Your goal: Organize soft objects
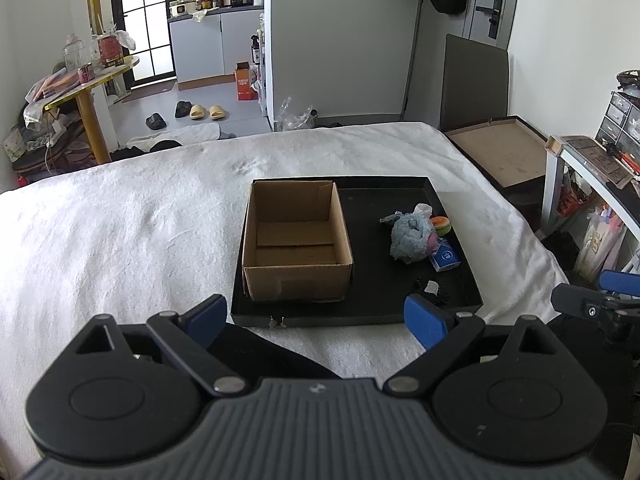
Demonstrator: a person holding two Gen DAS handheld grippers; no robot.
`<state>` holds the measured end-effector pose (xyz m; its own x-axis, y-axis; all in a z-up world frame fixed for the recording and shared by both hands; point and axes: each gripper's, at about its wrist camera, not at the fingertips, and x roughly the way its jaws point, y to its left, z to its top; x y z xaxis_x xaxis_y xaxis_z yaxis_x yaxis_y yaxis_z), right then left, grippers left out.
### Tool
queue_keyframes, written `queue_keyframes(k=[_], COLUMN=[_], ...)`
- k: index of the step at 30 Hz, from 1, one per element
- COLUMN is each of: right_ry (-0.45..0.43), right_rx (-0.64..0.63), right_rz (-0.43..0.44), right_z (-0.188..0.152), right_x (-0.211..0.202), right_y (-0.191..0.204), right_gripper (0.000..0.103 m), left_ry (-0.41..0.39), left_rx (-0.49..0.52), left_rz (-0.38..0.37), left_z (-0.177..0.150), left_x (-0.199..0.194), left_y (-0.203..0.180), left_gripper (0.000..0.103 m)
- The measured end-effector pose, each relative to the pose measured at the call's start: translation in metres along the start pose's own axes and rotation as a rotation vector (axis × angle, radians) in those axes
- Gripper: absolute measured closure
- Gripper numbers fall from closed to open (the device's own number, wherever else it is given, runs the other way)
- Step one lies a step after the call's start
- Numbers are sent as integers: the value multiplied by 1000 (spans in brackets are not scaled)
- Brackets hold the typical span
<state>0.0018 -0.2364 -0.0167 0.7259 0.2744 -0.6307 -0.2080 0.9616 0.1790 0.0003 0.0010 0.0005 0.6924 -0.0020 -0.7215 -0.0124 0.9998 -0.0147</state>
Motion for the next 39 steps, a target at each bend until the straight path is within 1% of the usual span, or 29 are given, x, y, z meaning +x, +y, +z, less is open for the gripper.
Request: queue_keyframes(k=[19,30,39], right_ry=[5,12,35], right_rx=[-6,12,19], right_rz=[-2,-10,-3], right_z=[-1,4,2], right_x=[2,4,14], right_y=[3,-6,-10], right_gripper=[0,0,0], left_ry=[-11,-17,10], left_rx=[7,13,8], left_rz=[2,4,2], left_z=[1,0,0], left_x=[-1,-1,13], left_y=[0,-1,-2], left_gripper=[8,8,8])
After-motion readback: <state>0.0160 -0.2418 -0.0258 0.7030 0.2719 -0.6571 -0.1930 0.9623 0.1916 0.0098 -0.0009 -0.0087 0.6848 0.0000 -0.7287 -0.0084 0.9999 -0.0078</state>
